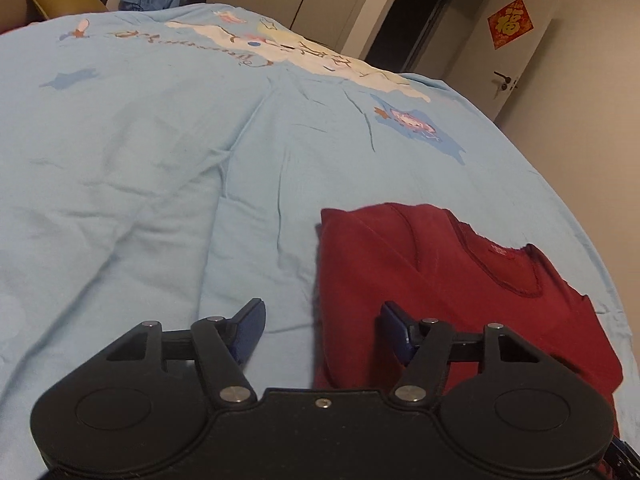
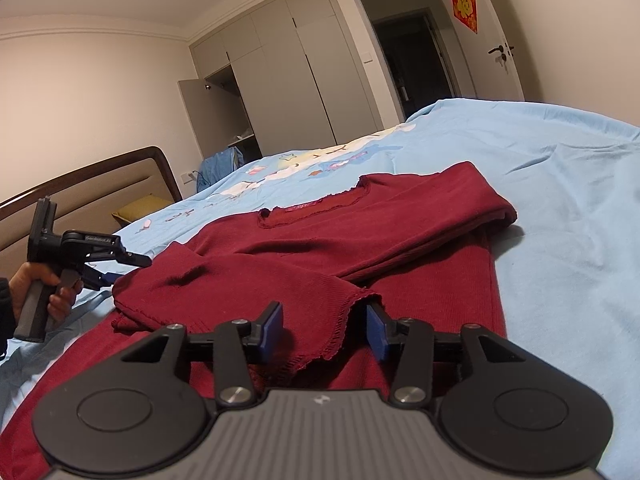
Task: Fold small clothes
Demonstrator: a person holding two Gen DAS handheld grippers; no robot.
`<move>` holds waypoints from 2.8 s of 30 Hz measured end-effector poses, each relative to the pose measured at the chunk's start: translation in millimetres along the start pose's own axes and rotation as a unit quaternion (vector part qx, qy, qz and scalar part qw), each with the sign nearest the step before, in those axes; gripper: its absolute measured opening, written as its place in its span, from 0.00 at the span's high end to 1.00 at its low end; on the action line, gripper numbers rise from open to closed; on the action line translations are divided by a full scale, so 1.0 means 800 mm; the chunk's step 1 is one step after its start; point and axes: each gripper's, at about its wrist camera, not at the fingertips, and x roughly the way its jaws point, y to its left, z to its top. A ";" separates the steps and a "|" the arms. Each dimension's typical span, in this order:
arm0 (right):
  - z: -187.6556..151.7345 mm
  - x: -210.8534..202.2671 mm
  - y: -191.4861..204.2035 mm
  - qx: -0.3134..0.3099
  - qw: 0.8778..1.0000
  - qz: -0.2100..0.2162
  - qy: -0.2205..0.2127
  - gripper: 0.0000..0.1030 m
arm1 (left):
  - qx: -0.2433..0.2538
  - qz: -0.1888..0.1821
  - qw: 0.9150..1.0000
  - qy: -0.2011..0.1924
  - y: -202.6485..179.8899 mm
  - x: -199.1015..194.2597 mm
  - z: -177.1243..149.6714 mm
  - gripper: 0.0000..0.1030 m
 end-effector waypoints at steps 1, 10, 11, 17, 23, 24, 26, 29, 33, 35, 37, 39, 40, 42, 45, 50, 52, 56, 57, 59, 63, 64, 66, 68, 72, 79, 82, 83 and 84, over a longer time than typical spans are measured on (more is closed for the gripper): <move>0.001 0.001 0.000 0.000 1.000 0.000 0.000 0.51 | 0.000 -0.007 1.000 0.005 -0.001 -0.001 -0.002 0.53; 0.000 0.001 0.000 -0.007 1.000 -0.006 0.003 0.49 | 0.049 0.091 0.995 -0.007 -0.054 -0.021 0.004 0.96; 0.000 0.001 0.000 -0.009 1.000 -0.006 0.003 0.49 | 0.048 0.097 0.994 0.000 -0.055 -0.019 0.004 0.95; 0.001 0.002 0.000 -0.013 1.000 -0.004 0.006 0.46 | 0.024 0.106 0.994 0.005 -0.040 -0.034 -0.002 0.62; 0.001 0.003 0.004 -0.022 1.000 -0.005 0.008 0.42 | 0.029 0.093 0.995 0.014 -0.025 -0.064 -0.038 0.58; 0.000 0.003 0.005 -0.023 1.000 -0.006 0.008 0.41 | 0.028 0.090 0.995 0.017 -0.023 -0.065 -0.044 0.63; 0.000 0.003 0.006 -0.026 1.000 -0.007 0.008 0.41 | 0.024 0.080 0.996 0.018 -0.019 -0.066 -0.054 0.75; -0.001 0.002 0.007 -0.029 1.000 -0.008 0.008 0.39 | 0.005 0.059 0.998 0.016 -0.018 -0.067 -0.062 0.91; -0.001 0.002 0.008 -0.033 0.999 -0.010 0.009 0.38 | 0.000 0.055 0.998 0.012 -0.024 -0.072 -0.066 0.91; -0.001 0.002 0.010 -0.037 0.999 -0.012 0.010 0.36 | 0.006 0.060 0.998 0.012 -0.028 -0.079 -0.070 0.86; -0.002 0.002 0.013 -0.043 0.999 -0.013 0.011 0.32 | 0.015 0.064 0.998 0.011 -0.033 -0.089 -0.077 0.79; -0.003 0.001 0.016 -0.050 0.999 -0.014 0.012 0.26 | 0.021 0.073 0.997 0.008 -0.037 -0.101 -0.086 0.64; -0.003 0.000 0.018 -0.054 0.998 -0.014 0.014 0.21 | 0.022 0.076 0.997 0.005 -0.039 -0.108 -0.092 0.59; -0.002 -0.001 0.019 -0.059 0.998 -0.010 0.021 0.16 | 0.031 0.081 0.996 -0.003 -0.046 -0.124 -0.106 0.42; 0.000 -0.009 0.023 -0.069 0.997 -0.008 0.040 0.09 | 0.067 0.094 0.993 -0.019 -0.064 -0.151 -0.130 0.22; -0.014 -0.052 0.036 -0.131 0.989 -0.019 0.058 0.02 | 0.130 0.100 0.985 -0.054 -0.100 -0.200 -0.176 0.01; -0.021 -0.077 0.037 -0.151 0.986 -0.021 0.062 0.00 | 0.147 0.105 0.981 -0.072 -0.114 -0.218 -0.198 0.01; -0.036 -0.126 0.031 -0.178 0.980 -0.038 0.075 0.00 | 0.174 0.095 0.976 -0.088 -0.136 -0.244 -0.246 0.01; -0.039 -0.137 0.029 -0.184 0.979 -0.045 0.080 0.00 | 0.177 0.092 0.976 -0.087 -0.140 -0.247 -0.257 0.01; -0.046 -0.157 0.026 -0.199 0.974 -0.062 0.090 0.00 | 0.178 0.084 0.977 -0.085 -0.144 -0.253 -0.279 0.01; -0.063 -0.188 0.023 -0.238 0.960 -0.101 0.108 0.00 | 0.176 0.079 0.978 -0.074 -0.146 -0.260 -0.310 0.01; -0.067 -0.194 0.022 -0.246 0.956 -0.115 0.115 0.00 | 0.175 0.080 0.979 -0.070 -0.146 -0.261 -0.316 0.01; -0.076 -0.205 0.018 -0.262 0.948 -0.133 0.121 0.00 | 0.173 0.080 0.979 -0.066 -0.143 -0.264 -0.324 0.01; -0.078 -0.218 0.015 -0.261 0.948 -0.137 0.119 0.00 | 0.173 0.085 0.979 -0.065 -0.141 -0.268 -0.330 0.01; -0.075 -0.243 0.028 -0.289 0.945 -0.122 0.092 0.00 | 0.172 0.089 0.979 -0.068 -0.137 -0.282 -0.334 0.01; -0.105 -0.236 0.077 -0.406 0.906 -0.039 0.114 0.00 | 0.168 0.086 0.979 -0.072 -0.136 -0.294 -0.338 0.01; -0.124 -0.224 0.091 -0.450 0.883 -0.038 0.126 0.00 | 0.170 0.082 0.979 -0.073 -0.139 -0.297 -0.340 0.01; -0.129 -0.220 0.094 -0.461 0.877 -0.043 0.128 0.01 | 0.172 0.080 0.979 -0.073 -0.140 -0.298 -0.341 0.01; -0.133 -0.217 0.095 -0.471 0.871 -0.049 0.128 0.01 | 0.175 0.078 0.979 -0.073 -0.141 -0.299 -0.342 0.01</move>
